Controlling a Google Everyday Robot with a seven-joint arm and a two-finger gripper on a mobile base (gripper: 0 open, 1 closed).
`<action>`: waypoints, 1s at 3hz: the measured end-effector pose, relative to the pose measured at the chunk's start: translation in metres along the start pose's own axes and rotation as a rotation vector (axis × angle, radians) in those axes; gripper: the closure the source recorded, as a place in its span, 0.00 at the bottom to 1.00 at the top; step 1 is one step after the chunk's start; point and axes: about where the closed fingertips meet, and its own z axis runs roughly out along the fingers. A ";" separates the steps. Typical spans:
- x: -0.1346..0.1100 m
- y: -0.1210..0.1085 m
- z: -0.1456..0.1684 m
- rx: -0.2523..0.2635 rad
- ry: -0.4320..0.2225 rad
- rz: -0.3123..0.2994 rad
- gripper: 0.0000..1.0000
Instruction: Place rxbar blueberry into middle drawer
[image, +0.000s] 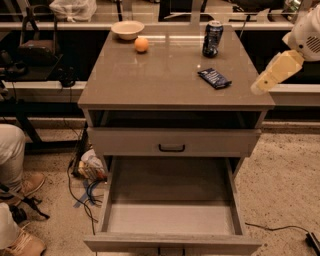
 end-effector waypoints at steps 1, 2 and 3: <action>-0.006 -0.045 0.034 0.024 -0.051 0.154 0.00; -0.019 -0.070 0.075 0.001 -0.083 0.249 0.00; -0.043 -0.085 0.150 -0.010 -0.109 0.330 0.00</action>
Offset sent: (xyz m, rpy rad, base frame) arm 0.1560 -0.0035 -0.0527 0.2847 0.0498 -0.2570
